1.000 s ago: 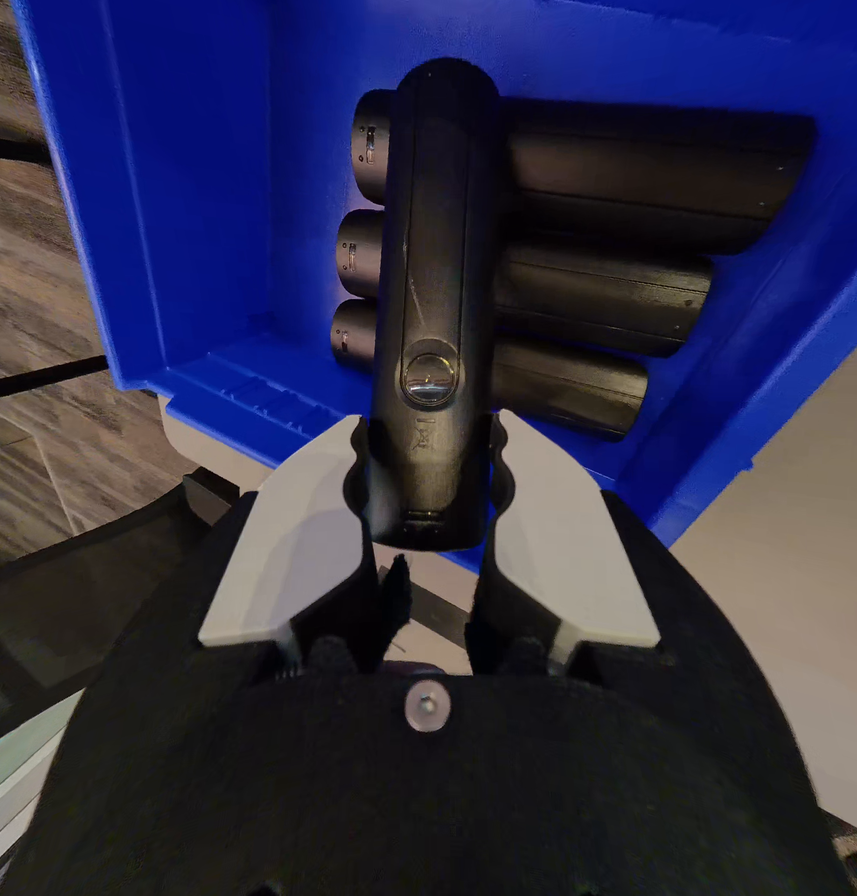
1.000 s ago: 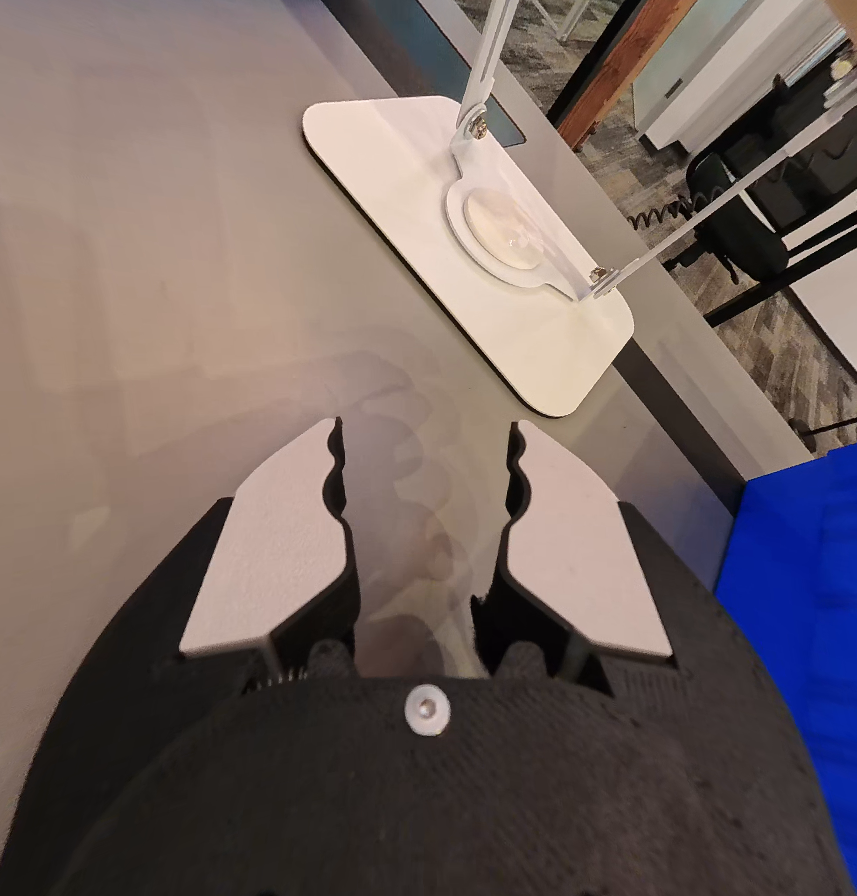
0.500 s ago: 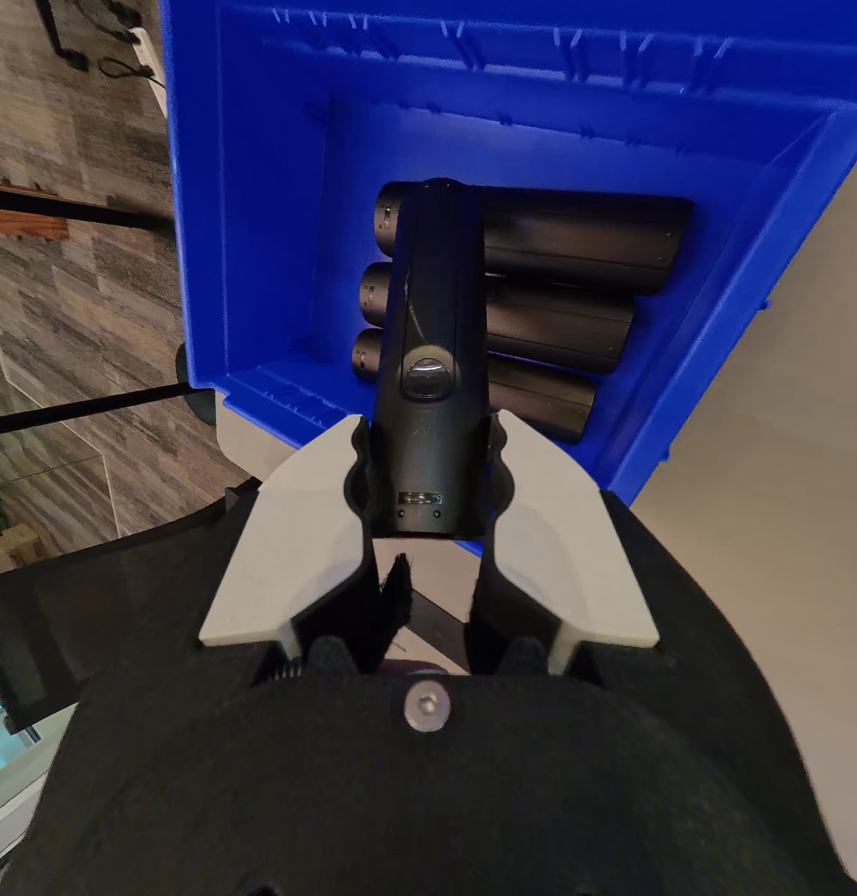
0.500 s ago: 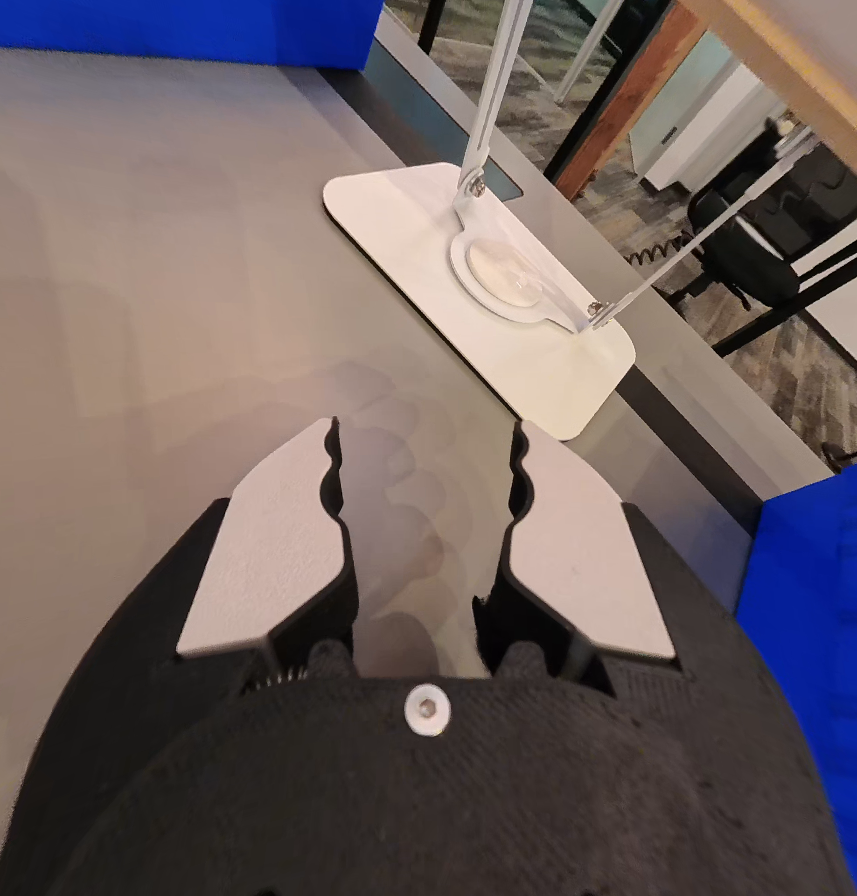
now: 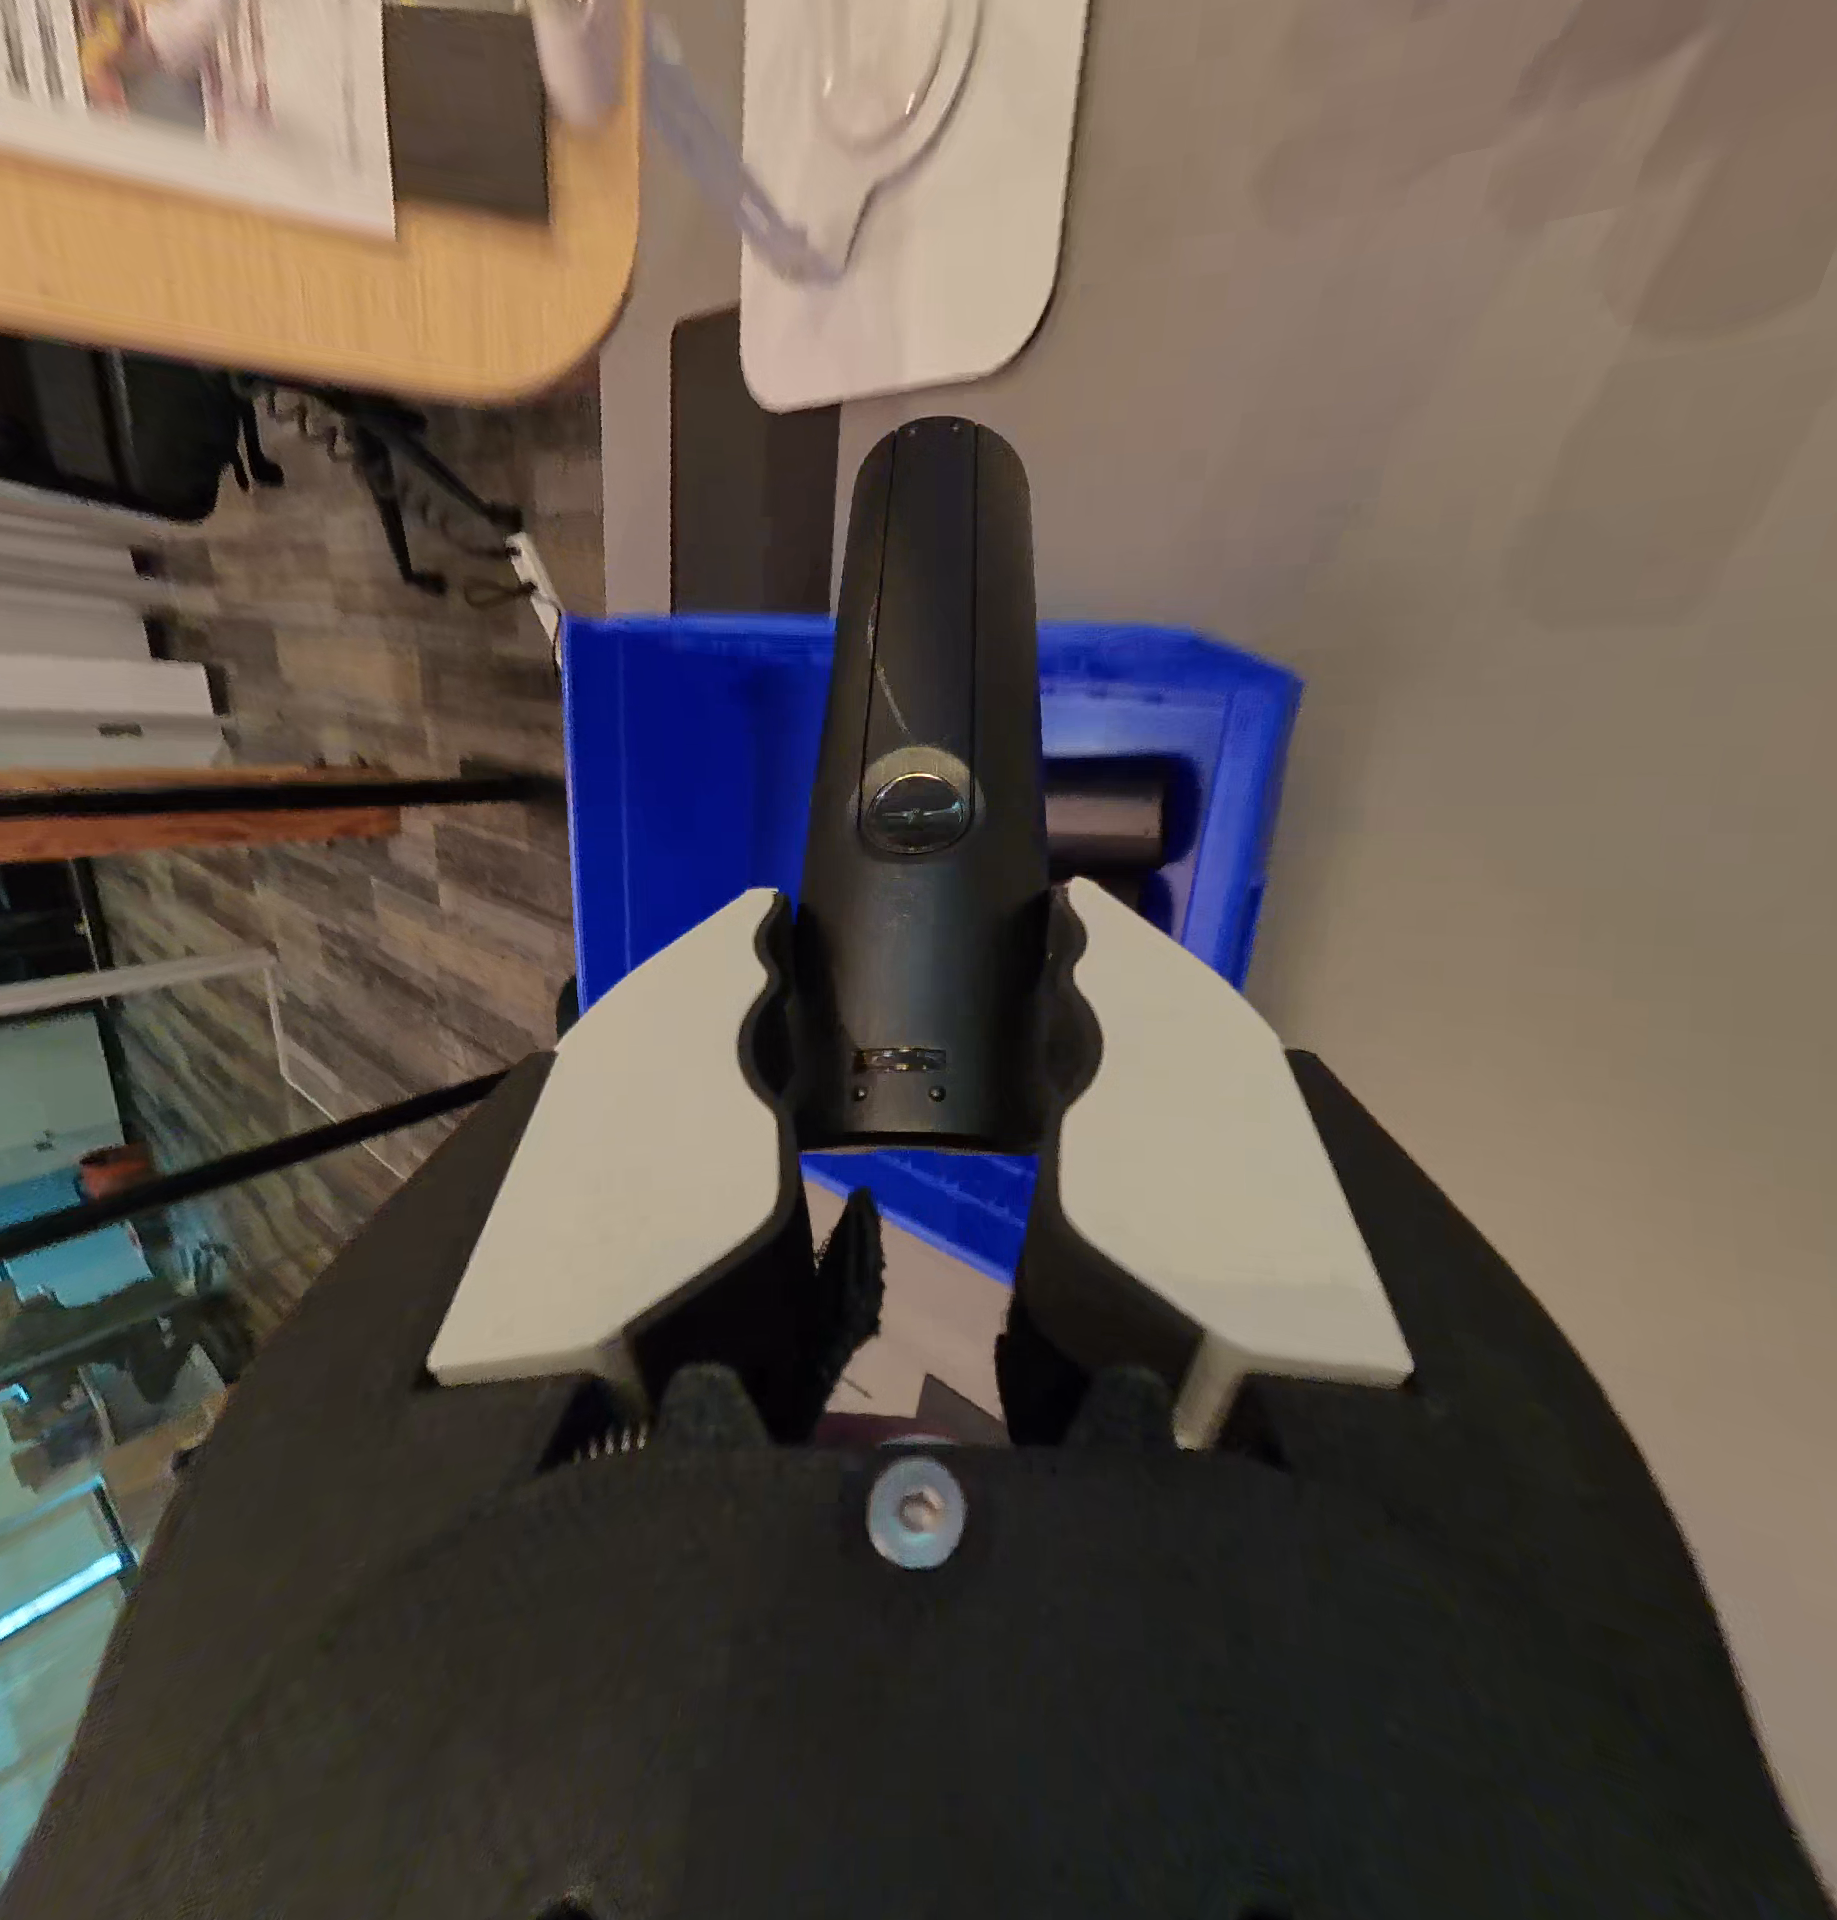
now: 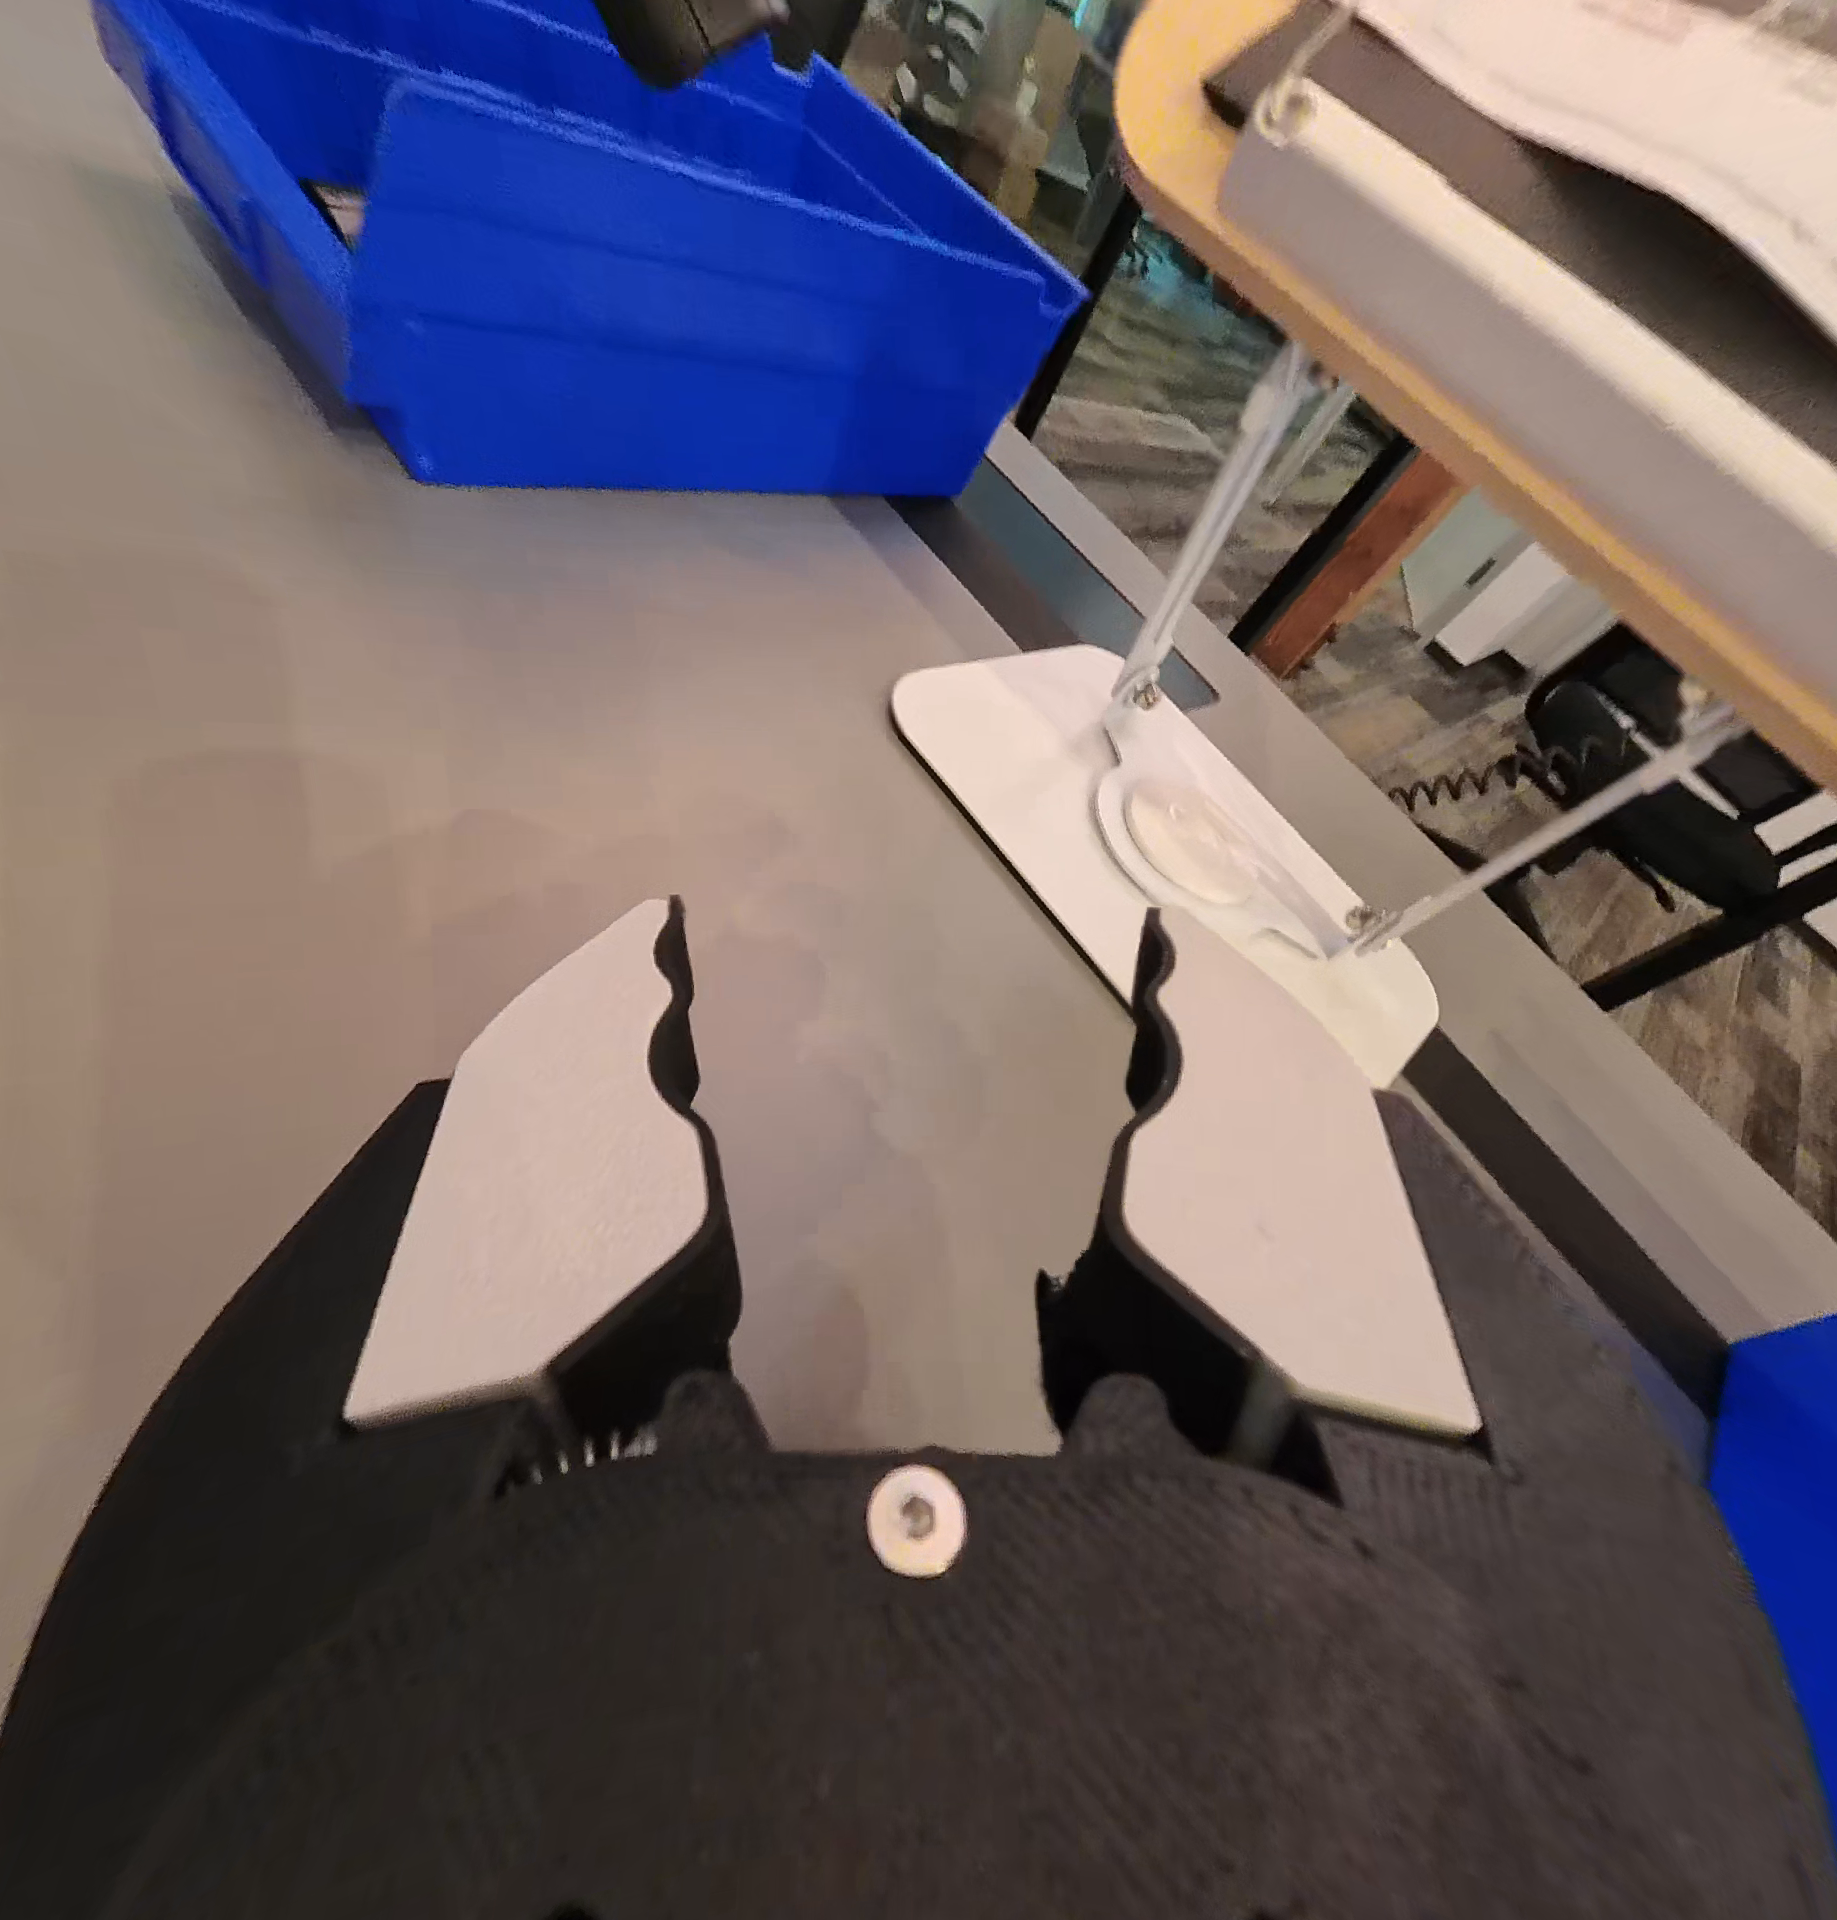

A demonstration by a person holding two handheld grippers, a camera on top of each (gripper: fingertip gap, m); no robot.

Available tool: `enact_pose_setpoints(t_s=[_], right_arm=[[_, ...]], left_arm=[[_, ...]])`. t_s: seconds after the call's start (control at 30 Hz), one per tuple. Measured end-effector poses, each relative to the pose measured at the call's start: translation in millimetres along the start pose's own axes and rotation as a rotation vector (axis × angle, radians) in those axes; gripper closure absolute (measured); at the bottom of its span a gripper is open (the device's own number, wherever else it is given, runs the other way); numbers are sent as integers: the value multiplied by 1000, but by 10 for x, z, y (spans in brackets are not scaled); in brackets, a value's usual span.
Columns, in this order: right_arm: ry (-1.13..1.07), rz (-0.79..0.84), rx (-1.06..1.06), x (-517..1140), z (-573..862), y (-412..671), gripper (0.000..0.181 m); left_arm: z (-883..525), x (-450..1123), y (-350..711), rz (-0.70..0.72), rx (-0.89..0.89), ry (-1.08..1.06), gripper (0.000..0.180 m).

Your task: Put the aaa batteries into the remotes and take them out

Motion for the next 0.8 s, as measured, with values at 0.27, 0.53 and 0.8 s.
enact_pose_setpoints(t_s=[0.27,0.53,0.8], right_arm=[[38,137,-150,-109,-286,382,101],[84,96,-219,-58,-446,390,94],[97,9,-258,-45,-413,249,122]], left_arm=[[526,108,940,135,217,-53,132],[977,416,1648,205,374,-173,133],[1155,443,2066,226,487,-203,133]])
Point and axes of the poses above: each gripper's, where its closed fingertips meet, x out along the fingers, y out of its top, z = x × y across the jaws, the point moved 4 cm from there along -x, back along the fingers, and after that the axes turned 6 degrees about y, right-handed, at the moved point
